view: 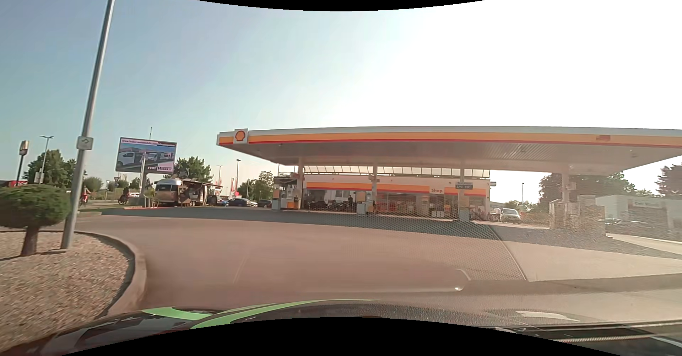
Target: Follow the waypoints while adhering to traffic rules and regulations
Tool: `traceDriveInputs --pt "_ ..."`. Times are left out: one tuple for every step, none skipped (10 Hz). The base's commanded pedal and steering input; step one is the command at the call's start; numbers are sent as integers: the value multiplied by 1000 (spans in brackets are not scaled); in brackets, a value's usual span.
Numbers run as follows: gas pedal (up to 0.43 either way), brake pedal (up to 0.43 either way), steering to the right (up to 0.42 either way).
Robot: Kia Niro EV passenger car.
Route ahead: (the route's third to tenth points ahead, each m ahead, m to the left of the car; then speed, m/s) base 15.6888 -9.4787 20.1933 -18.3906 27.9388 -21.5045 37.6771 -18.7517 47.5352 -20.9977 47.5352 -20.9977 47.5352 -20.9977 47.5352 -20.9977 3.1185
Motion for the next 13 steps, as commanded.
traceDriveInputs --pt "150 0 228" --pt "150 0 188" --pt "150 0 155" --pt "157 0 122" --pt "157 0 94" --pt "169 0 76" --pt "197 0 50" --pt "209 0 29" --pt "209 0 7" --pt "209 0 -1" --pt "209 0 -1" --pt "197 0 0" --pt "197 0 0"
